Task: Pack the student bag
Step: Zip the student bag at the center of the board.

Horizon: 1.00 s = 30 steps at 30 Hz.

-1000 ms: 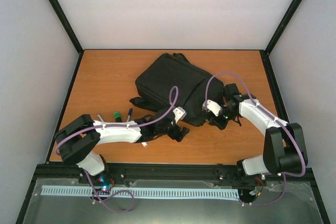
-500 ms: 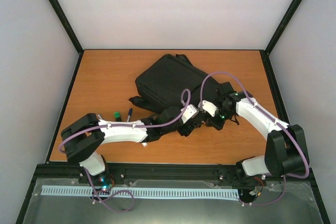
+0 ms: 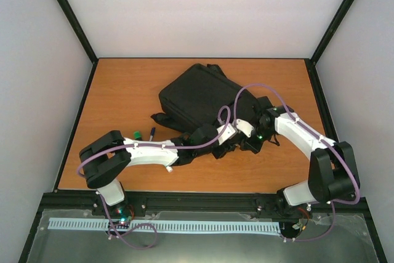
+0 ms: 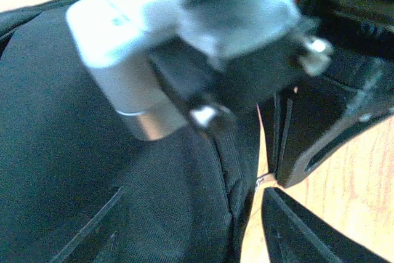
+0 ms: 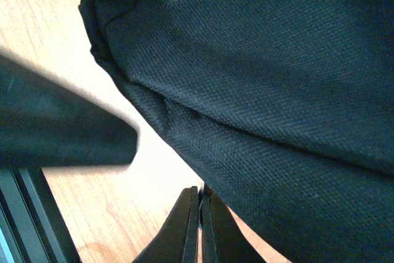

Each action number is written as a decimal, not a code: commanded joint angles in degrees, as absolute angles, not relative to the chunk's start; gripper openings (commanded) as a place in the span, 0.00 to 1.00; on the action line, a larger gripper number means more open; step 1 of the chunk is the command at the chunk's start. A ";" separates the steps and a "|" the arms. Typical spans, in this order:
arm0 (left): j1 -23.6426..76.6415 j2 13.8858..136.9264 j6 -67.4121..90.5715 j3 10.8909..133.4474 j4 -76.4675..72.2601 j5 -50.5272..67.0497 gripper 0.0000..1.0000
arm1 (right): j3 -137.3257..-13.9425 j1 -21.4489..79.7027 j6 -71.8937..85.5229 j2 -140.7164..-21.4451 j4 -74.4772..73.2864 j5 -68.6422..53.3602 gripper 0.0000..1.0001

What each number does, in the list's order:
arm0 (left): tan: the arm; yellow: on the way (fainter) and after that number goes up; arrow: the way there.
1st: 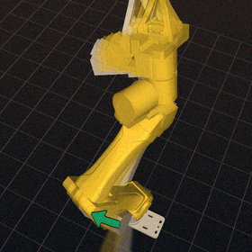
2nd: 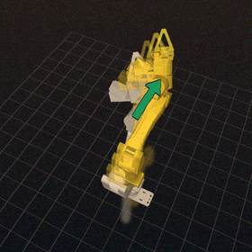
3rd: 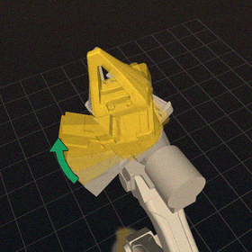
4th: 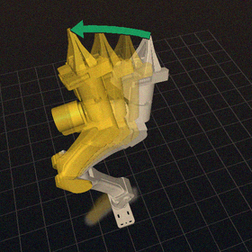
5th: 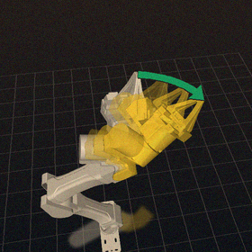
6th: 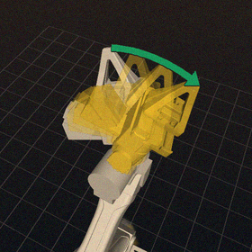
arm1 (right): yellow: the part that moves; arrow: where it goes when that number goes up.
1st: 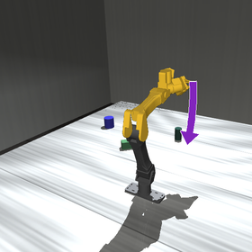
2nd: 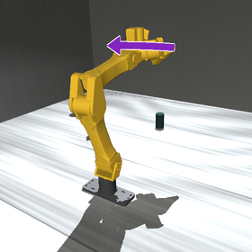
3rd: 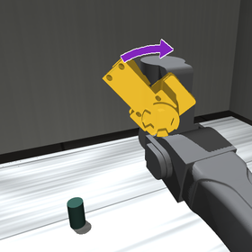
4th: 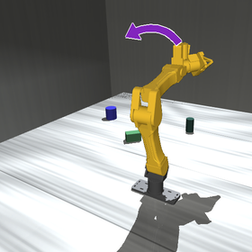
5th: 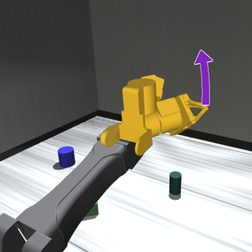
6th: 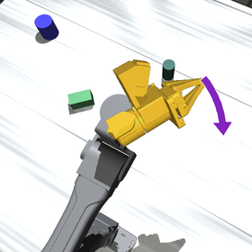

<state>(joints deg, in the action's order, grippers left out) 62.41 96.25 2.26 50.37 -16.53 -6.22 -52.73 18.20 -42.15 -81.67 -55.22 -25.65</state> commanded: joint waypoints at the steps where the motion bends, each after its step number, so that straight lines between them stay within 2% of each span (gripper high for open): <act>1: 62.75 95.02 2.93 49.31 -16.78 -5.67 0.66 | -54.35 18.46 -41.83 -82.46 -57.87 -26.31 0.03; 2: 62.75 94.92 2.52 48.79 -17.15 -5.55 0.67 | -54.28 18.38 -41.91 -82.38 -57.75 -26.26 0.03; 5: 62.80 94.63 2.04 47.87 -17.83 -4.88 0.59 | -54.43 18.37 -41.60 -82.39 -57.36 -25.65 0.03; 9: 62.80 94.91 2.28 47.38 -18.77 -4.67 0.44 | -55.18 18.29 -41.05 -82.95 -58.21 -26.24 0.03; 11: 62.84 95.32 2.22 47.75 -18.63 -5.25 0.28 | -55.15 18.29 -40.97 -83.06 -57.98 -25.77 0.03; 15: 62.84 94.94 1.73 47.95 -17.63 -7.02 0.02 | -55.31 17.84 -41.42 -83.61 -58.12 -24.34 0.03; 21: 62.84 92.80 1.51 47.47 -14.40 -13.93 0.01 | -56.13 16.58 -44.26 -84.51 -61.40 -23.04 0.03; 30: 62.84 89.77 1.42 45.62 -8.53 -12.87 0.01 | -57.51 10.53 -46.37 -84.55 -61.68 -20.23 0.03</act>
